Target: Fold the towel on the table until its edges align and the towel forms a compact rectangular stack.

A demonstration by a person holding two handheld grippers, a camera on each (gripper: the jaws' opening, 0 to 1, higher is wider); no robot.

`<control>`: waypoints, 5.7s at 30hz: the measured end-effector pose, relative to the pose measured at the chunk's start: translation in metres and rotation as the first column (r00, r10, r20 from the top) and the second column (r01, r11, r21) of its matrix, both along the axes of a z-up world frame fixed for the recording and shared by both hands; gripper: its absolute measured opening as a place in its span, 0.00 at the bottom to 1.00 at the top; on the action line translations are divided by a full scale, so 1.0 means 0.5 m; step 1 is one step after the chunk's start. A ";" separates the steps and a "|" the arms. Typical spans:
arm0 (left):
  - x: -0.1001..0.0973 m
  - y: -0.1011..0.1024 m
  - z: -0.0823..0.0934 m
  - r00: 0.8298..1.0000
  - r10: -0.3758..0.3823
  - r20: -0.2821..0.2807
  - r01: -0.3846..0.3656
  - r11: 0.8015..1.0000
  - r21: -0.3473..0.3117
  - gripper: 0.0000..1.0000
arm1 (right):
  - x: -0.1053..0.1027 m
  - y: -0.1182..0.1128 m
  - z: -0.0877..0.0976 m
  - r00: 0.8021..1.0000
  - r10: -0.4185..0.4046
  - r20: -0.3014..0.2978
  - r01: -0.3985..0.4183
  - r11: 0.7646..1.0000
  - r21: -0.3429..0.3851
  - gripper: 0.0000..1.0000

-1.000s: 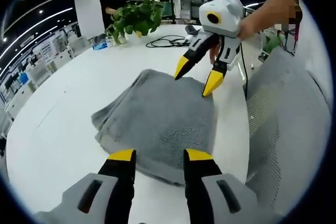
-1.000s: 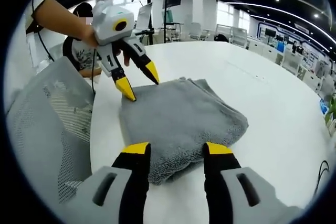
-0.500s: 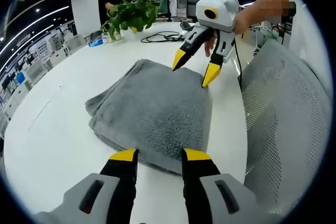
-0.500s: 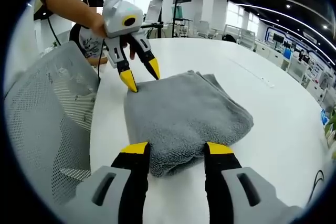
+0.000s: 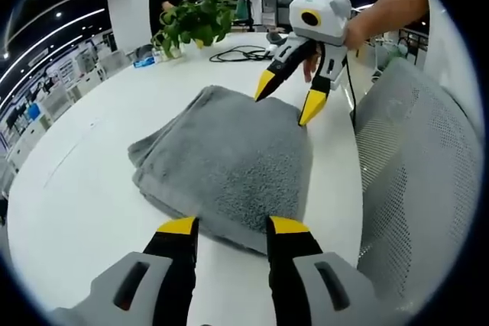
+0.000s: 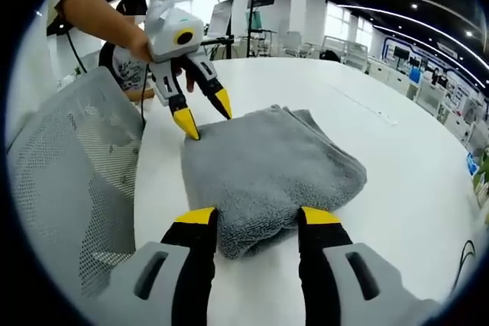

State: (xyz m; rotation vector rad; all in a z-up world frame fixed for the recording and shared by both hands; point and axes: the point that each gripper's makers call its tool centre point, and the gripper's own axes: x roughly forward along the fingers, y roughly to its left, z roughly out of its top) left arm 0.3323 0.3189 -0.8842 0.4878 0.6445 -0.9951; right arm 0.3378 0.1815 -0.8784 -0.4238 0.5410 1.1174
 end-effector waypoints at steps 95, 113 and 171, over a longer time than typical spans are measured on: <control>0.052 -0.021 -0.065 0.994 0.086 -0.063 -0.083 0.995 0.046 0.57 | 0.044 0.018 -0.072 0.976 -0.195 -0.092 0.195 0.981 -0.013 0.62; 0.094 -0.011 -0.058 0.994 0.089 -0.065 -0.086 0.995 0.053 0.57 | 0.091 0.030 -0.072 0.976 -0.201 -0.090 0.199 0.980 -0.023 0.63; 0.216 0.024 -0.062 0.993 0.094 -0.066 -0.091 0.995 0.049 0.58 | 0.236 0.063 -0.099 0.970 -0.232 -0.069 0.229 0.973 -0.037 0.64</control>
